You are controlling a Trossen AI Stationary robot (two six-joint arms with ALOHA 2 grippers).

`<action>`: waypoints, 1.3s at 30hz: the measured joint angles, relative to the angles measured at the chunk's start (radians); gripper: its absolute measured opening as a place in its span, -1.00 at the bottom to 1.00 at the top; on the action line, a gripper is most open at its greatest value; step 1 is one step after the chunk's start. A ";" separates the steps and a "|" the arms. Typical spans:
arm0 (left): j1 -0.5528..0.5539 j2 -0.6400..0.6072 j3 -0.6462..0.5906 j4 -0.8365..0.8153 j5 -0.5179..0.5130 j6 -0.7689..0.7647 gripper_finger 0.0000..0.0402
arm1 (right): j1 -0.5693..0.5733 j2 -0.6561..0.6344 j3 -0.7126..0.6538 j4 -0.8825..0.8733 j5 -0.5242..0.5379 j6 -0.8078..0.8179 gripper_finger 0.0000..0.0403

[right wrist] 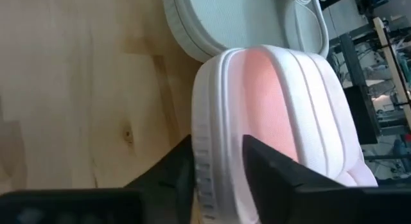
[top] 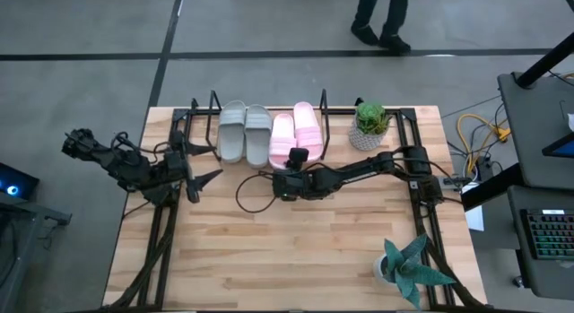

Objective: Pick and place slides into the shelf
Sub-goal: Put the pink slipper on the shelf, then return to Home Position

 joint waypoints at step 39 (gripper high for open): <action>-0.001 0.015 0.000 -0.054 0.062 0.003 0.39 | 0.099 -0.126 0.139 0.000 -0.187 0.039 0.21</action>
